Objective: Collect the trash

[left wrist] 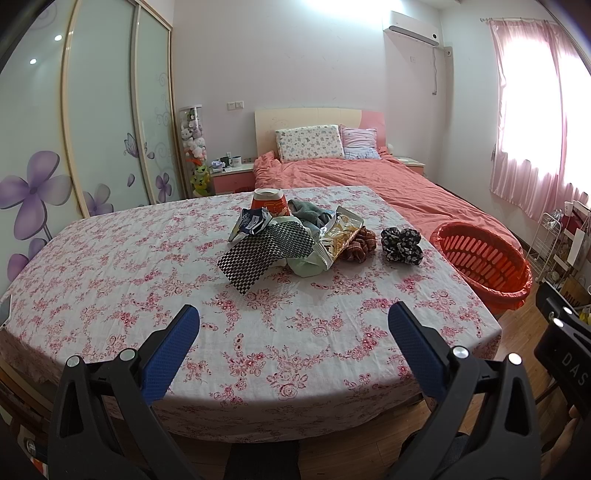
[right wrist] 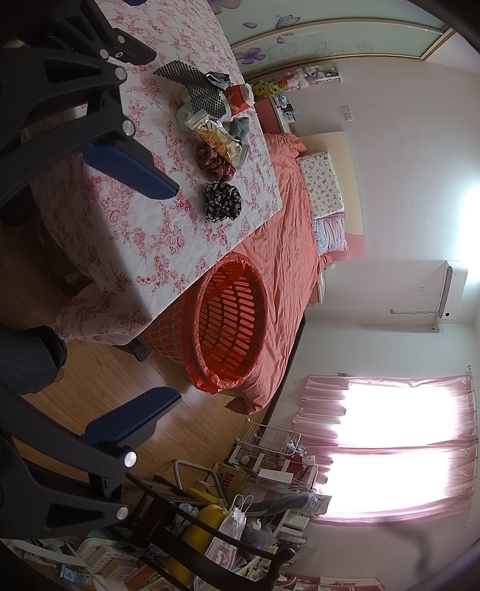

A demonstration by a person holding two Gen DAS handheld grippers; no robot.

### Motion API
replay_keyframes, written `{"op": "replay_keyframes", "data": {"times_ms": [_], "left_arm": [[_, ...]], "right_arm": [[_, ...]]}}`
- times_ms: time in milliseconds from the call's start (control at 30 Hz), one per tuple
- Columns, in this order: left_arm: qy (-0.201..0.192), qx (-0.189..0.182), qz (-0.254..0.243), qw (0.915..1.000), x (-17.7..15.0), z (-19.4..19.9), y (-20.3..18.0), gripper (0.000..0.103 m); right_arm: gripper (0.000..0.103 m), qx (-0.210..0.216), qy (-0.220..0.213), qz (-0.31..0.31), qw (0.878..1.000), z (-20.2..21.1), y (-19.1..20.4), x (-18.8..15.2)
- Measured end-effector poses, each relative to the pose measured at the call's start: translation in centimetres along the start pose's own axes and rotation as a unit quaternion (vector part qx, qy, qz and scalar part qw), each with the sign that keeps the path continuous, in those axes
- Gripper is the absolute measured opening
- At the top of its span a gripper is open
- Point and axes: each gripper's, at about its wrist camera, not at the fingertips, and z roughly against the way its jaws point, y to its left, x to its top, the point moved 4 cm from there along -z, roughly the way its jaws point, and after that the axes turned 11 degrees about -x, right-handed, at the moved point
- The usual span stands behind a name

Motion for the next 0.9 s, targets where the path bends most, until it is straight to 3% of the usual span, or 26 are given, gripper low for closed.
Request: {"op": "replay_keyframes", "data": {"times_ms": [900], "left_arm": [[0.0, 0.0, 0.0, 1.0, -0.58, -0.05, -0.32, 0.101]], "right_arm": [[0.099, 0.0, 0.0, 0.0, 1.0, -0.06, -0.03, -0.02]]}}
